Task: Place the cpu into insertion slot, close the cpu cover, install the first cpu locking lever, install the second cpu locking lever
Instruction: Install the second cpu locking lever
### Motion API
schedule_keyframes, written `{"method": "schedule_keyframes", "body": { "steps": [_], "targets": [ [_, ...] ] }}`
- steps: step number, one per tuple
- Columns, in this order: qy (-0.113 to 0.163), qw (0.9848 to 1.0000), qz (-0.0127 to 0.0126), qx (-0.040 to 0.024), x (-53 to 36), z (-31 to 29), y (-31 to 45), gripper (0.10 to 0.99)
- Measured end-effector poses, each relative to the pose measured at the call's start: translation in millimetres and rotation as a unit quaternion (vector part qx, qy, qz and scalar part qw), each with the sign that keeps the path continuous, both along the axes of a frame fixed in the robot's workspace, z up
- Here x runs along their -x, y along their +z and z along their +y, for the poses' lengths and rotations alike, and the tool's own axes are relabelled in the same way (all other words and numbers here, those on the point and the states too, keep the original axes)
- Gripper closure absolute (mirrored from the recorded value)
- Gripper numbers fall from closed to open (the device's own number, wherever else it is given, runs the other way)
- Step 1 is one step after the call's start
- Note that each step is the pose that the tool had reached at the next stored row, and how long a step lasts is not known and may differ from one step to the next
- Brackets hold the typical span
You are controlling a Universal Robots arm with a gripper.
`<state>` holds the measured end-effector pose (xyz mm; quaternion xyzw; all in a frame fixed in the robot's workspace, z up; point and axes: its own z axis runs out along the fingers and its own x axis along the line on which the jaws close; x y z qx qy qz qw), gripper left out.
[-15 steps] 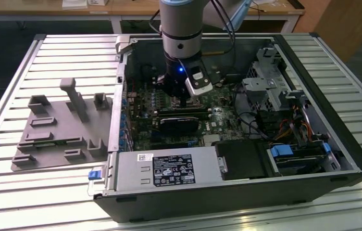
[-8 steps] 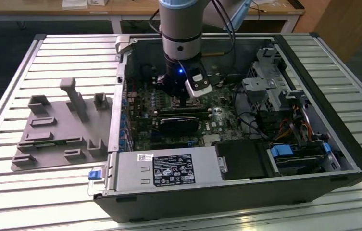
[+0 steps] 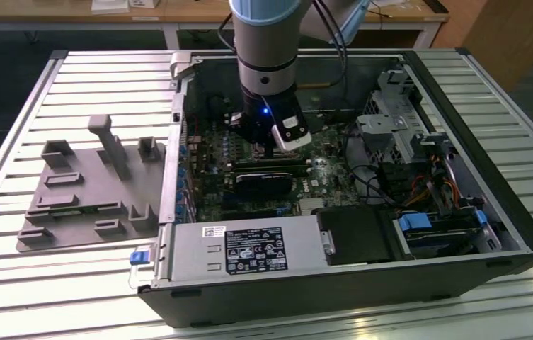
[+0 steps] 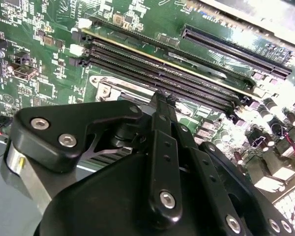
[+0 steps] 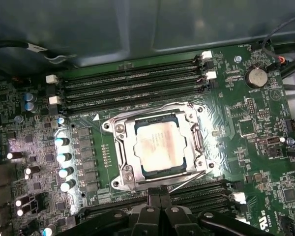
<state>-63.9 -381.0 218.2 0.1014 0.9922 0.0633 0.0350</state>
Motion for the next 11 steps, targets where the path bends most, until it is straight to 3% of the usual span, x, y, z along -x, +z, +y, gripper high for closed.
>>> {"method": "schedule_keyframes", "body": {
  "steps": [8,11],
  "targets": [
    [0.000,0.9996,-0.0005,-0.0279,3.1,-11.7,-1.0,0.984],
    [0.000,0.9995,-0.0007,-0.0331,4.2,-16.3,-2.6,0.984]
  ]
}}
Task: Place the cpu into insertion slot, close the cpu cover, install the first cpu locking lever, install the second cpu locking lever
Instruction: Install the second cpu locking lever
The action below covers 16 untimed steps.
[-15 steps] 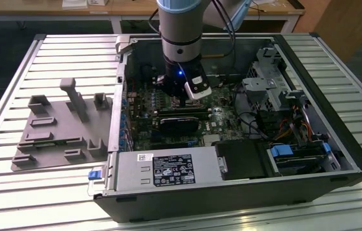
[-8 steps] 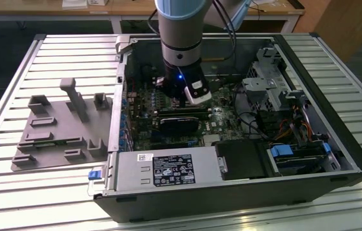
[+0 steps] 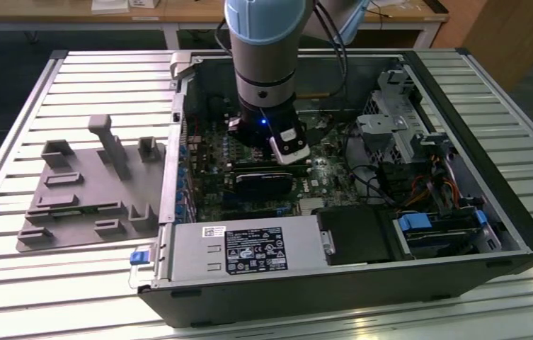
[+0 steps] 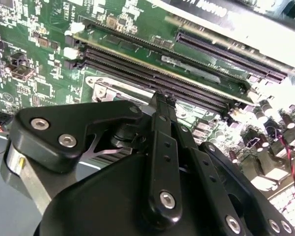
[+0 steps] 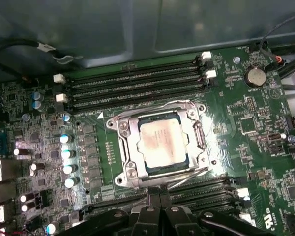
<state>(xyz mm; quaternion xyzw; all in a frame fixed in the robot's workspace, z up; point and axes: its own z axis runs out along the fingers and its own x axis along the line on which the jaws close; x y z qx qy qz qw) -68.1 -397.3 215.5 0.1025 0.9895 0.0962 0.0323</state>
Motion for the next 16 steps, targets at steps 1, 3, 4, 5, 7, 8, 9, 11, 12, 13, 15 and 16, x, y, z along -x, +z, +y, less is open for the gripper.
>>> {"method": "schedule_keyframes", "body": {
  "steps": [1,3,4,5,7,8,9,11,12,13,15,16],
  "targets": [
    [0.000,1.0000,0.0000,-0.0020,0.6,-1.1,-0.6,0.984],
    [0.000,0.9999,-0.0001,-0.0103,2.1,-2.5,-1.6,0.984],
    [0.000,0.9999,-0.0001,-0.0152,2.8,-3.1,-2.0,0.984],
    [0.000,0.9998,-0.0001,-0.0200,3.5,-3.8,-2.3,0.984],
    [0.000,0.9996,-0.0003,-0.0294,4.9,-5.2,-3.2,0.984],
    [0.000,0.9995,-0.0003,-0.0330,5.5,-6.0,-3.7,0.984],
    [0.000,0.9994,-0.0003,-0.0360,6.0,-6.8,-4.4,0.984],
    [0.000,0.9991,-0.0004,-0.0418,6.9,-8.3,-5.9,0.984],
    [0.000,0.9990,-0.0004,-0.0443,7.4,-9.1,-6.7,0.984],
    [0.000,0.9989,-0.0004,-0.0466,7.7,-9.9,-7.6,0.984],
    [0.000,0.9987,-0.0004,-0.0516,8.4,-11.7,-9.2,0.984],
    [0.000,0.9985,-0.0004,-0.0544,8.6,-12.6,-9.9,0.984]
  ]
}}
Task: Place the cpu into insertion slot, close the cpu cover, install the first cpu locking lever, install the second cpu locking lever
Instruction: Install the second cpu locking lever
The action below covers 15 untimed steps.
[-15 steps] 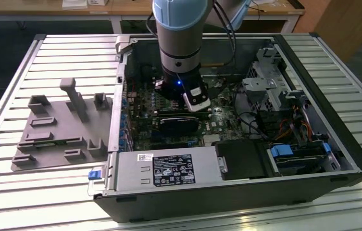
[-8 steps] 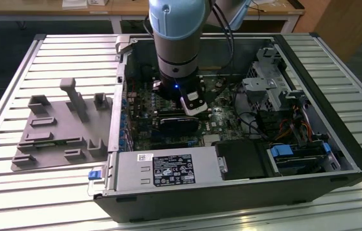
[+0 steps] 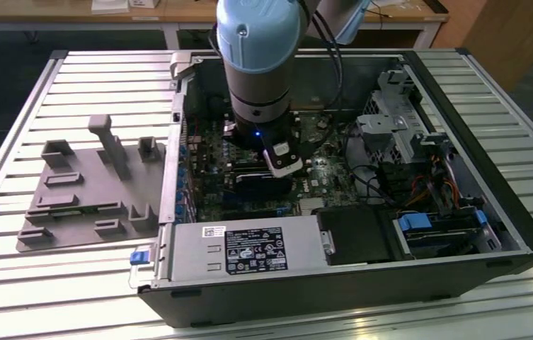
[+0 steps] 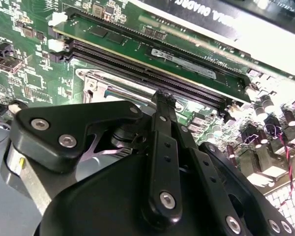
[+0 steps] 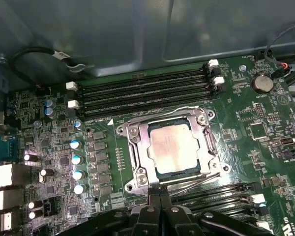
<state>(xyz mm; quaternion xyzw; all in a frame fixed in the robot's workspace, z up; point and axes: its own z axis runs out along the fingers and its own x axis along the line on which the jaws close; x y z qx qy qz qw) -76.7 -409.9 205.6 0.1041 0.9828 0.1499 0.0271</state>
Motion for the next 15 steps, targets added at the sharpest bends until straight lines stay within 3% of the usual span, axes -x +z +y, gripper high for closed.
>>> {"method": "schedule_keyframes", "body": {
  "steps": [9,15],
  "targets": [
    [0.000,0.9998,-0.0001,-0.0206,3.2,-5.7,-5.8,0.984],
    [0.000,0.9997,-0.0001,-0.0250,7.1,-5.7,-8.6,0.984]
  ]
}}
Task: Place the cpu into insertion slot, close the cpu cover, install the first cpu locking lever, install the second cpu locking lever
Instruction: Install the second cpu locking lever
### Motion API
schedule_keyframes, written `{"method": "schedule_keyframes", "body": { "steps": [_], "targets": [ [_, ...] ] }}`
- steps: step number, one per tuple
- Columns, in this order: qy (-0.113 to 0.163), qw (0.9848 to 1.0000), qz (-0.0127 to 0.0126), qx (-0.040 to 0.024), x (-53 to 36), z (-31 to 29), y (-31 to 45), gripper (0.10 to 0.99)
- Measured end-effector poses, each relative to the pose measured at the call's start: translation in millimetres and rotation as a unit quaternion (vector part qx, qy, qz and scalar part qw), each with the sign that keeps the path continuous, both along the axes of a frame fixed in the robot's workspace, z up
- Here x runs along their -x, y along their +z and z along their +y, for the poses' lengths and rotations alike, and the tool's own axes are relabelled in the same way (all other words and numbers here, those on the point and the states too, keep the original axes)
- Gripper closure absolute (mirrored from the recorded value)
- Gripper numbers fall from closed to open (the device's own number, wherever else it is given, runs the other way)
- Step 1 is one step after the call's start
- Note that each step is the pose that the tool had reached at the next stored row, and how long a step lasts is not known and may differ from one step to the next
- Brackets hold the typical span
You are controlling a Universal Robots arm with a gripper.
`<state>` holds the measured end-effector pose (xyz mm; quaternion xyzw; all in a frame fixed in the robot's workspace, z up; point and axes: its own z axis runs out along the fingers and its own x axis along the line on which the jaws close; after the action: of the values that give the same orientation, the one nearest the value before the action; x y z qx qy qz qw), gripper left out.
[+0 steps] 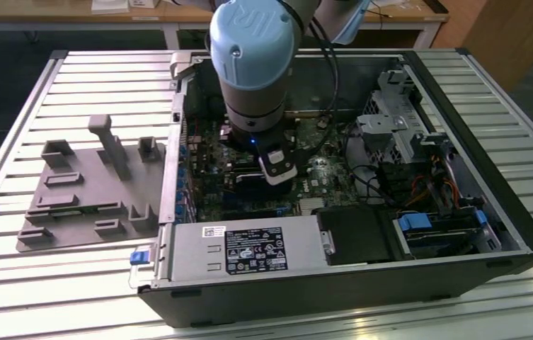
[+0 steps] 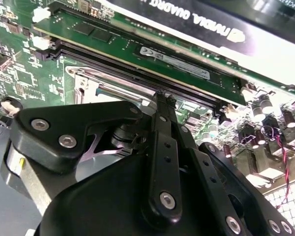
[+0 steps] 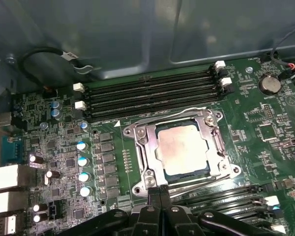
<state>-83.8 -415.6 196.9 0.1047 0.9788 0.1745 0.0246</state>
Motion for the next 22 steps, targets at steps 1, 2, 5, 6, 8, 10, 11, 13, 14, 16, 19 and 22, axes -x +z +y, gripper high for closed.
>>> {"method": "schedule_keyframes", "body": {
  "steps": [1,2,5,6,8,10,11,13,14,16,19,22],
  "targets": [
    [0.000,1.0000,0.0000,-0.0005,0.5,0.0,-0.3,0.984],
    [0.000,1.0000,0.0001,-0.0010,1.2,-0.1,-0.7,0.984],
    [0.000,1.0000,0.0001,-0.0048,3.7,0.0,-1.6,0.984],
    [0.000,1.0000,0.0001,-0.0060,4.4,0.0,-2.0,0.984],
    [0.000,1.0000,0.0000,-0.0075,5.1,0.0,-2.9,0.984],
    [0.000,1.0000,0.0000,-0.0086,6.7,0.0,-3.9,0.984],
    [0.000,1.0000,0.0000,-0.0090,7.6,0.0,-4.4,0.984],
    [0.000,0.9999,0.0000,-0.0100,9.0,0.0,-5.4,0.984],
    [0.000,0.9999,0.0001,-0.0109,9.2,-0.1,-5.7,0.984],
    [0.000,0.9999,0.0000,-0.0129,9.5,0.0,-6.5,0.984],
    [0.000,0.9999,0.0000,-0.0161,10.1,0.0,-7.8,0.984],
    [0.000,0.9998,0.0000,-0.0188,10.3,0.1,-9.1,0.984]
  ]
}}
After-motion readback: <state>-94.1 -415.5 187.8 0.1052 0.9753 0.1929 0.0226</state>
